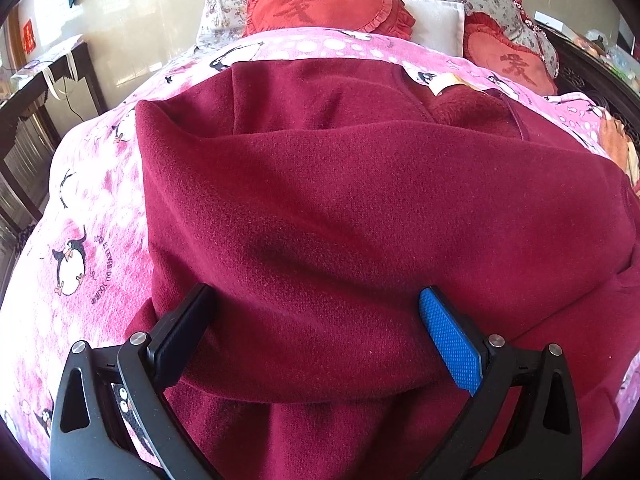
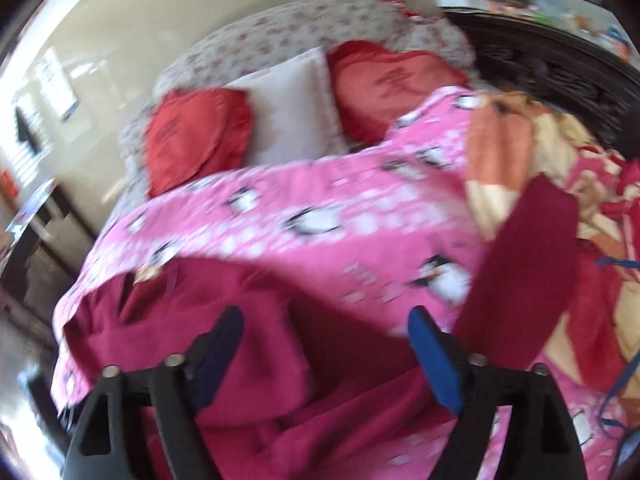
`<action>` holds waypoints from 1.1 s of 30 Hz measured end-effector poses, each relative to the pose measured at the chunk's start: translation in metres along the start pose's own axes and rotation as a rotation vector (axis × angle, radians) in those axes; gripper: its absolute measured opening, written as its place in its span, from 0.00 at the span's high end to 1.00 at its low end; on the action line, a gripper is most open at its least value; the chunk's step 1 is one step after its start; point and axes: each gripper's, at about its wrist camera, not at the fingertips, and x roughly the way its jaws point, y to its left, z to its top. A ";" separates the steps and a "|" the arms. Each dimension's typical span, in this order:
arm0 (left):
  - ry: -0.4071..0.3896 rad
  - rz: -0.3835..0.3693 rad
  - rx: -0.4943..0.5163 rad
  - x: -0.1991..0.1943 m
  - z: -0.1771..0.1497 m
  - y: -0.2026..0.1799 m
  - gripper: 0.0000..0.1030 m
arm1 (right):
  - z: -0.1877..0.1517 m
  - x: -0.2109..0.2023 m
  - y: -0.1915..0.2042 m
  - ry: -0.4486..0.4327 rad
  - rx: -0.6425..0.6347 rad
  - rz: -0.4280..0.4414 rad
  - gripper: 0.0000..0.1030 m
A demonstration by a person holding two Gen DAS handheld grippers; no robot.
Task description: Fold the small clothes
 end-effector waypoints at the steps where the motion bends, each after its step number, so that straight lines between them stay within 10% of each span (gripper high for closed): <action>1: -0.002 0.003 0.001 0.001 0.000 -0.001 0.01 | 0.007 0.006 -0.010 0.008 0.017 -0.028 0.18; 6: -0.007 0.003 0.001 0.002 0.000 -0.002 0.01 | 0.036 0.051 -0.057 0.100 0.127 -0.174 0.18; 14: -0.013 0.005 0.003 0.005 0.000 -0.004 0.01 | 0.042 0.078 -0.082 0.120 0.205 -0.169 0.14; 20: -0.017 0.005 0.003 0.005 -0.001 -0.005 0.01 | 0.037 0.063 -0.085 0.093 0.106 -0.135 0.85; 33: 0.039 -0.037 -0.018 -0.013 0.005 0.013 0.01 | 0.045 -0.025 -0.054 -0.051 0.026 0.133 1.00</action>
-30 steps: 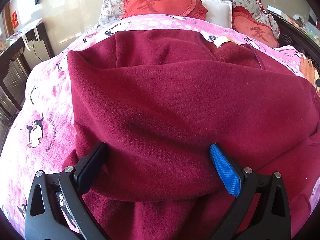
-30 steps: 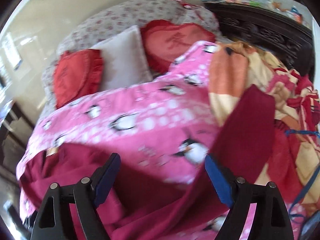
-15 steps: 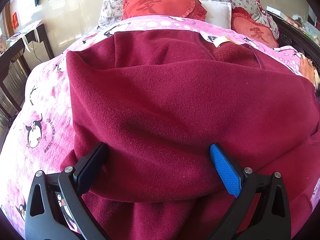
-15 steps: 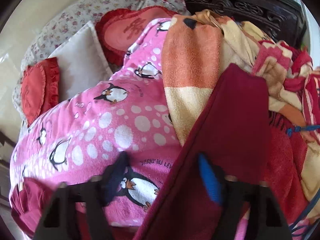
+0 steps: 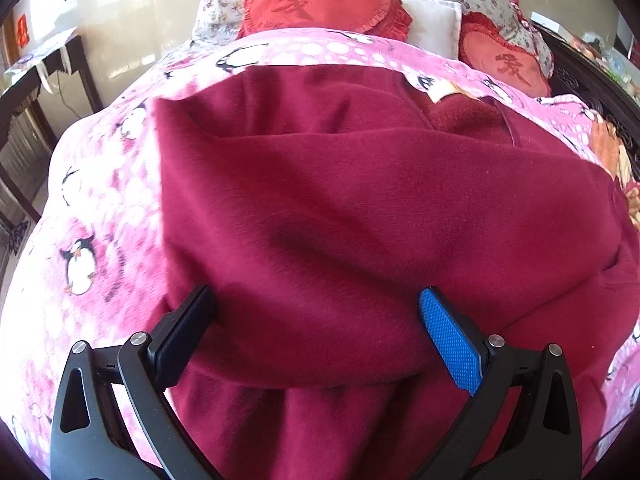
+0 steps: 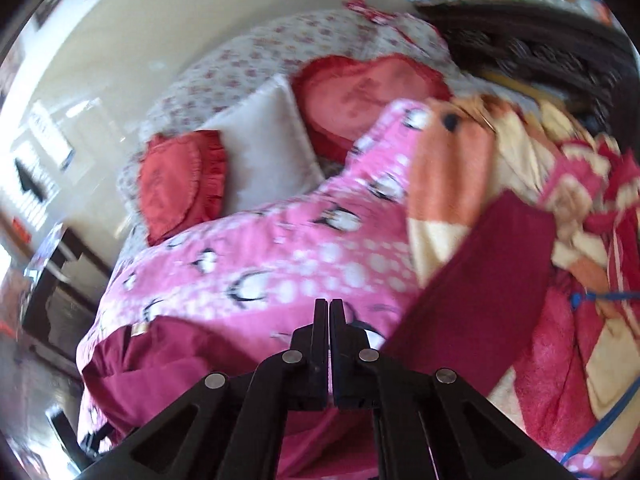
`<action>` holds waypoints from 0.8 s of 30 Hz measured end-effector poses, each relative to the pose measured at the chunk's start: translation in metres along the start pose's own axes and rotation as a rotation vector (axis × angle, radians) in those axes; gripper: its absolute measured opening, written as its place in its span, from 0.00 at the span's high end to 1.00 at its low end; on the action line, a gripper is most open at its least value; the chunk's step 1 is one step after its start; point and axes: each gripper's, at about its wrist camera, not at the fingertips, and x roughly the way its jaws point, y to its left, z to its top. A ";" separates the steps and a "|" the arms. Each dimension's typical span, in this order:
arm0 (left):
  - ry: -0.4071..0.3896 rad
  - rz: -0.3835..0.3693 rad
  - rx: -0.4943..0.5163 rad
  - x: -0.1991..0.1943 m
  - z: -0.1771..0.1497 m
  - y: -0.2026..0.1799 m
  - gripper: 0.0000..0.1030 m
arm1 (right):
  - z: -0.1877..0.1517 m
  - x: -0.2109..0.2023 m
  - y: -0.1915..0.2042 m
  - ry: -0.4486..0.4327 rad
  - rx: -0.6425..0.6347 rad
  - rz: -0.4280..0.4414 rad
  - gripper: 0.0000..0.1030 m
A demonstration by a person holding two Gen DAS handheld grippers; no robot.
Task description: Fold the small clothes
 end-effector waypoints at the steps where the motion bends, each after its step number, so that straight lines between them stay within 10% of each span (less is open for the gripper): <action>1: 0.001 0.001 -0.007 -0.003 -0.001 0.003 0.01 | 0.003 0.001 0.002 -0.019 0.007 -0.027 0.99; 3: -0.009 0.002 -0.016 -0.010 -0.003 0.008 0.01 | 0.007 0.014 -0.004 -0.013 0.052 -0.139 0.82; 5: -0.023 0.010 -0.008 -0.017 -0.006 0.012 0.01 | 0.005 0.034 -0.018 0.052 0.114 -0.200 0.33; 6: -0.028 0.018 0.000 -0.020 -0.007 0.014 0.01 | 0.002 0.042 -0.025 0.062 0.141 -0.203 0.27; 10: -0.011 0.027 0.002 -0.022 -0.009 0.023 0.01 | -0.008 0.078 -0.054 0.165 0.182 -0.301 0.31; 15: 0.020 0.022 -0.039 -0.018 -0.011 0.033 0.01 | -0.020 0.074 -0.079 0.168 0.254 -0.204 0.94; 24: -0.077 0.029 -0.115 -0.054 0.003 0.071 0.01 | 0.008 -0.019 0.002 -0.033 0.066 0.118 0.94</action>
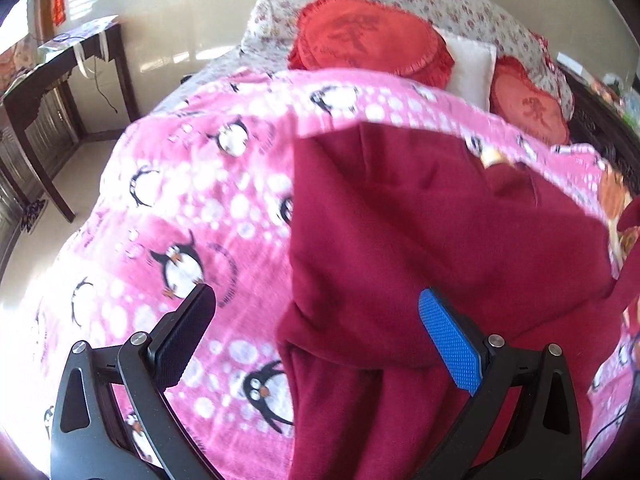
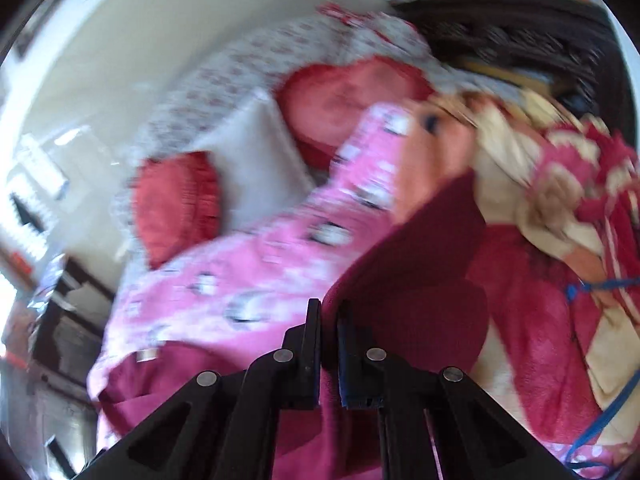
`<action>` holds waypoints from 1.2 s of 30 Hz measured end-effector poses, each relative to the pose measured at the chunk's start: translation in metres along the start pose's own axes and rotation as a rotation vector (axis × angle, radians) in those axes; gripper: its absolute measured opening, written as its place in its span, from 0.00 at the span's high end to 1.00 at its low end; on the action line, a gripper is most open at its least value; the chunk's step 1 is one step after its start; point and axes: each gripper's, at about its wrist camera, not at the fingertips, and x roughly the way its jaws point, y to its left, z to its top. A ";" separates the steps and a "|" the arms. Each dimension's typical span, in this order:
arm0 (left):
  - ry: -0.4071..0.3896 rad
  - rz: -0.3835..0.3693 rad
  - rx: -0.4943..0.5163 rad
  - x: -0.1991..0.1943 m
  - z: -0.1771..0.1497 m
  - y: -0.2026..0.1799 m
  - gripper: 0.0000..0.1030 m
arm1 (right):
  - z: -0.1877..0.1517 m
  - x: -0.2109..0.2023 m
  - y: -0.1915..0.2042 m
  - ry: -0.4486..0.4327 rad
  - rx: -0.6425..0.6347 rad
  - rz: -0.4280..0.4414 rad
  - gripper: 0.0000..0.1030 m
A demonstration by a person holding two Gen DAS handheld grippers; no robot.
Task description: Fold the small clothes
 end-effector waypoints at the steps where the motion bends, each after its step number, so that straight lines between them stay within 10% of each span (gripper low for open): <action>1: -0.011 -0.005 -0.013 -0.005 0.003 0.003 0.01 | 0.000 -0.004 0.021 -0.008 -0.046 0.047 0.94; 7: -0.042 -0.046 -0.087 -0.023 0.011 0.021 0.01 | -0.064 0.009 0.163 0.106 -0.386 0.354 0.94; 14: -0.002 -0.072 -0.101 -0.014 0.007 0.024 0.01 | -0.186 0.085 0.198 0.443 -0.620 0.245 0.90; 19: -0.029 -0.082 -0.072 -0.008 0.015 0.015 0.01 | -0.163 0.064 0.168 0.393 -0.463 0.275 0.82; 21: -0.063 -0.085 -0.056 -0.005 0.025 0.008 0.01 | -0.152 0.059 0.163 0.369 -0.443 0.254 0.59; 36: 0.046 -0.140 0.020 0.074 0.077 -0.045 0.26 | -0.135 0.041 0.128 0.340 -0.288 0.317 0.57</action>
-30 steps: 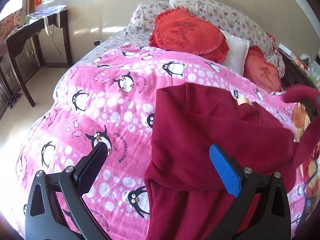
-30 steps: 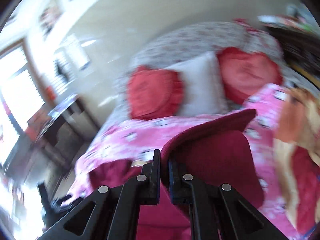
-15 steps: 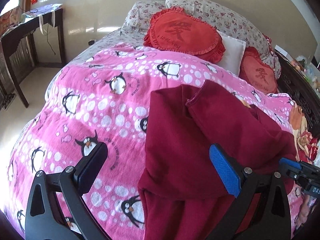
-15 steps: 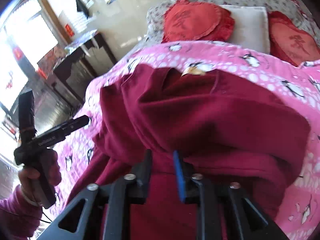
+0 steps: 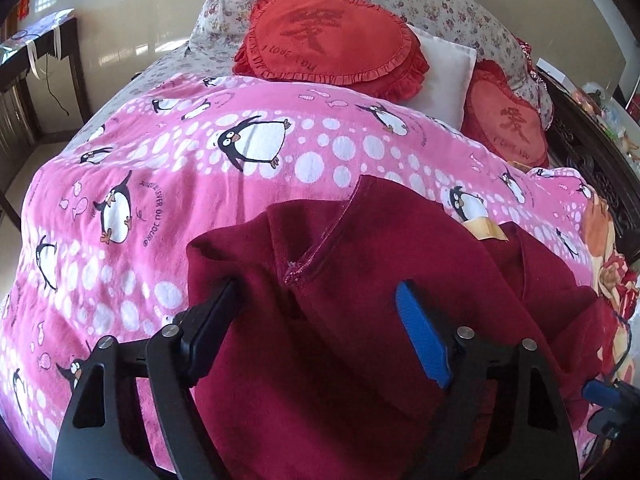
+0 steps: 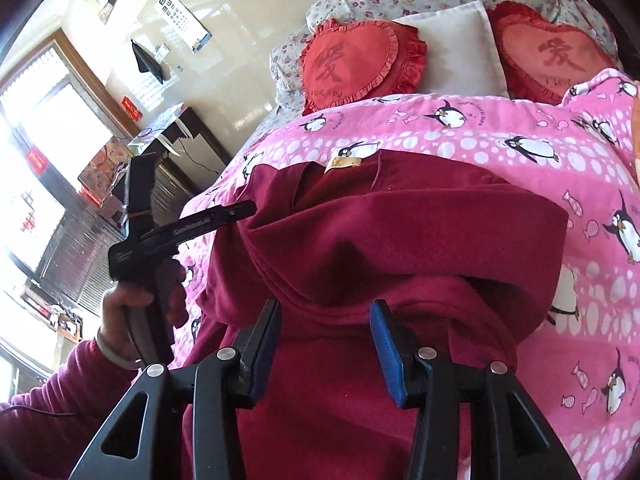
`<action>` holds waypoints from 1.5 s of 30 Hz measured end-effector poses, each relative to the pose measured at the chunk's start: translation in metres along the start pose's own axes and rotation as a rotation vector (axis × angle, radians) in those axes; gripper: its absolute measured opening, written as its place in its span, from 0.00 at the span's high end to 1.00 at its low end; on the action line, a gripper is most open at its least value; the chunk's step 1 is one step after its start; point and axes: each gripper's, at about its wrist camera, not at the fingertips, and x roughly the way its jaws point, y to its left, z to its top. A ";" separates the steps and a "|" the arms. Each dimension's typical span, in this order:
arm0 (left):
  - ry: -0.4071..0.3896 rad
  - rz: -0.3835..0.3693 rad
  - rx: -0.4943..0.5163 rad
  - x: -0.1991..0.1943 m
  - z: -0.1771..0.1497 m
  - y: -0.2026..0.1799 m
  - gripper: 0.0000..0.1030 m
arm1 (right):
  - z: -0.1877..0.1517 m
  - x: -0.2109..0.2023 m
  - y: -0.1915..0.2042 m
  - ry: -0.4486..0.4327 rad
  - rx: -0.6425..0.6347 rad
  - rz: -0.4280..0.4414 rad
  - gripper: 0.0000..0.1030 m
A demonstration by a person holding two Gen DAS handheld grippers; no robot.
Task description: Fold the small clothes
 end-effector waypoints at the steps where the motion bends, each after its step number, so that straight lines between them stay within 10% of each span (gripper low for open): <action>1: -0.014 0.015 0.003 0.000 0.001 -0.001 0.36 | -0.001 -0.001 -0.001 -0.001 0.002 -0.001 0.57; 5: -0.048 -0.013 -0.018 -0.011 0.006 0.005 0.89 | -0.001 -0.008 -0.006 -0.018 0.013 -0.018 0.57; 17: -0.054 -0.154 -0.009 -0.043 0.007 0.008 0.90 | -0.003 -0.020 -0.005 -0.041 0.027 -0.021 0.57; 30: -0.079 -0.083 -0.141 -0.076 -0.046 0.061 0.91 | -0.004 -0.045 -0.040 -0.090 0.069 -0.202 0.54; 40: -0.090 -0.085 -0.132 -0.078 -0.041 0.051 0.91 | -0.021 -0.007 -0.013 0.038 -0.243 -0.415 0.54; 42: -0.088 -0.073 -0.124 -0.078 -0.042 0.049 0.91 | -0.024 -0.004 -0.018 0.025 -0.262 -0.457 0.85; 45: -0.076 -0.078 -0.123 -0.080 -0.049 0.049 0.91 | -0.027 -0.020 -0.024 0.004 -0.231 -0.458 0.90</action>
